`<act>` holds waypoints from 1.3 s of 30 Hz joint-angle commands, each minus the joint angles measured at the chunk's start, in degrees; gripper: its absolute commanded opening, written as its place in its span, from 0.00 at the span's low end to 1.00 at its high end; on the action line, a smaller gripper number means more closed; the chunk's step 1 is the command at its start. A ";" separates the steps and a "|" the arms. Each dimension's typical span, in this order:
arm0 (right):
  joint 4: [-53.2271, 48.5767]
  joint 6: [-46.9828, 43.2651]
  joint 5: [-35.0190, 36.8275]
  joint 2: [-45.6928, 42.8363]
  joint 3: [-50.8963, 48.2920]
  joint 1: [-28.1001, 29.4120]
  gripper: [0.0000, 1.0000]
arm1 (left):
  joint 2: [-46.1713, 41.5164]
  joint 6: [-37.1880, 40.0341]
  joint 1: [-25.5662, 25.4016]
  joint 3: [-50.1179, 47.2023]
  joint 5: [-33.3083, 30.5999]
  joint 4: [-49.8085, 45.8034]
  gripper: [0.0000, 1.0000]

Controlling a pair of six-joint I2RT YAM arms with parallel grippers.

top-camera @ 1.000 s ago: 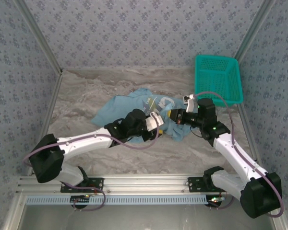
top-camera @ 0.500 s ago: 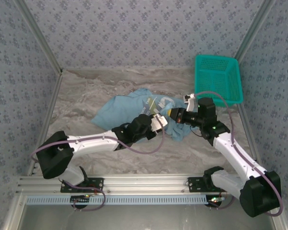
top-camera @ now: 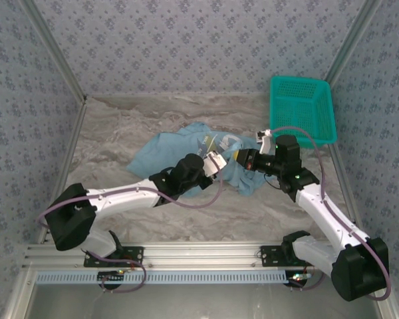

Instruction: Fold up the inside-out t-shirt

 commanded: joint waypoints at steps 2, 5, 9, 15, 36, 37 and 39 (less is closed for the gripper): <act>-1.79 -0.51 1.46 -0.18 0.40 -0.71 0.00 | -3.68 -1.61 0.70 -1.64 6.87 0.71 0.07; -7.25 -1.23 6.20 -0.88 1.67 -0.89 0.00 | -6.21 -3.05 2.47 -2.59 12.49 -1.49 0.00; -16.57 -7.54 14.79 -2.05 4.64 -0.95 0.18 | -10.22 -7.22 7.20 -3.63 22.84 -7.08 0.00; -21.27 -17.96 12.59 -3.12 6.72 -0.91 0.43 | -13.01 -11.26 13.82 -7.20 33.75 -8.07 0.00; -17.17 -24.90 12.68 26.23 22.25 9.34 0.56 | -16.24 -5.78 16.75 -11.11 39.28 -7.48 0.00; -17.25 -25.45 10.87 28.44 23.66 9.28 0.59 | -16.32 -5.31 16.67 -11.13 39.12 -7.71 0.00; -18.29 -24.88 8.11 32.21 26.25 10.09 0.61 | -16.22 -4.97 16.58 -11.22 38.69 -8.00 0.00</act>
